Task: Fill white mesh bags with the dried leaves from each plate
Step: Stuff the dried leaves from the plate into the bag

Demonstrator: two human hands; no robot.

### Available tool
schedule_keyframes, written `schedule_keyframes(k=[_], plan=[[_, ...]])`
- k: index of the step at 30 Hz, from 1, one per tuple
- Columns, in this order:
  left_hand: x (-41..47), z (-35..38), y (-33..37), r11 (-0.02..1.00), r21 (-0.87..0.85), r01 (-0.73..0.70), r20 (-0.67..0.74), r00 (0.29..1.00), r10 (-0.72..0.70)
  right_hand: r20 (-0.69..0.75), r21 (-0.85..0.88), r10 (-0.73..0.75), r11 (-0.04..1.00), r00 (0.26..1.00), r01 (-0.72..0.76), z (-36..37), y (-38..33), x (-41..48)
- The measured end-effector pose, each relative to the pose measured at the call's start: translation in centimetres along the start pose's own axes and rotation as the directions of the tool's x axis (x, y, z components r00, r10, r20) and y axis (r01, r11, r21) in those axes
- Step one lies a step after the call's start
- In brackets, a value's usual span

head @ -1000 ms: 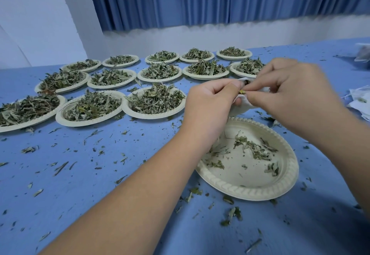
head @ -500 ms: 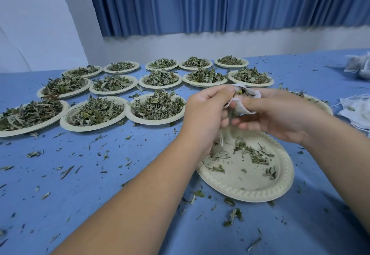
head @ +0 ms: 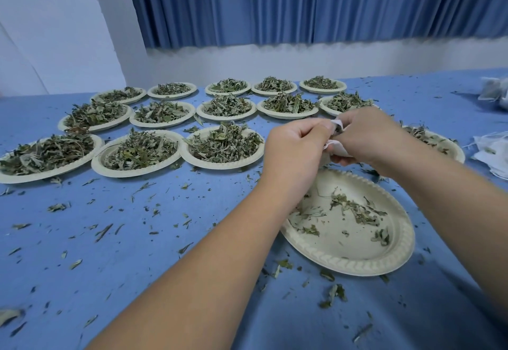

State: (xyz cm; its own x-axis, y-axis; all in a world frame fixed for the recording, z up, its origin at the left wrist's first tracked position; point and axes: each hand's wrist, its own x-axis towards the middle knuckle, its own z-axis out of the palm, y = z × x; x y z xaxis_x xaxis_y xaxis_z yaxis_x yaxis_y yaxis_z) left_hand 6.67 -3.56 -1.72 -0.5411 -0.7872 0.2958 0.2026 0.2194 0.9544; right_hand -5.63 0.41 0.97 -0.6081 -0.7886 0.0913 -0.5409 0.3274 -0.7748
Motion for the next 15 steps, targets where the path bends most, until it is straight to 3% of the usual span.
schedule_keyframes(k=[5,7,9,15], plan=[[0.2,-0.3,0.3,1.000,0.004,-0.015,-0.096,0.995,0.015,0.223,0.372,-0.041,0.927,0.974,-0.046,-1.8,-0.5,-1.5],[0.1,-0.2,0.4,1.000,-0.002,-0.016,-0.106,0.994,0.016,0.307,0.428,-0.044,0.899,0.951,-0.097,-2.7,-0.8,-1.8],[0.0,0.0,0.4,1.000,0.006,-0.026,-0.100,0.995,0.027,0.322,0.420,-0.041,0.902,0.946,-0.104,-3.0,-1.1,-1.9],[0.1,-0.3,0.4,1.000,-0.010,-0.017,-0.107,0.994,0.015,0.168,0.257,-0.031,0.966,0.985,-0.013,-2.5,-2.0,-1.6]])
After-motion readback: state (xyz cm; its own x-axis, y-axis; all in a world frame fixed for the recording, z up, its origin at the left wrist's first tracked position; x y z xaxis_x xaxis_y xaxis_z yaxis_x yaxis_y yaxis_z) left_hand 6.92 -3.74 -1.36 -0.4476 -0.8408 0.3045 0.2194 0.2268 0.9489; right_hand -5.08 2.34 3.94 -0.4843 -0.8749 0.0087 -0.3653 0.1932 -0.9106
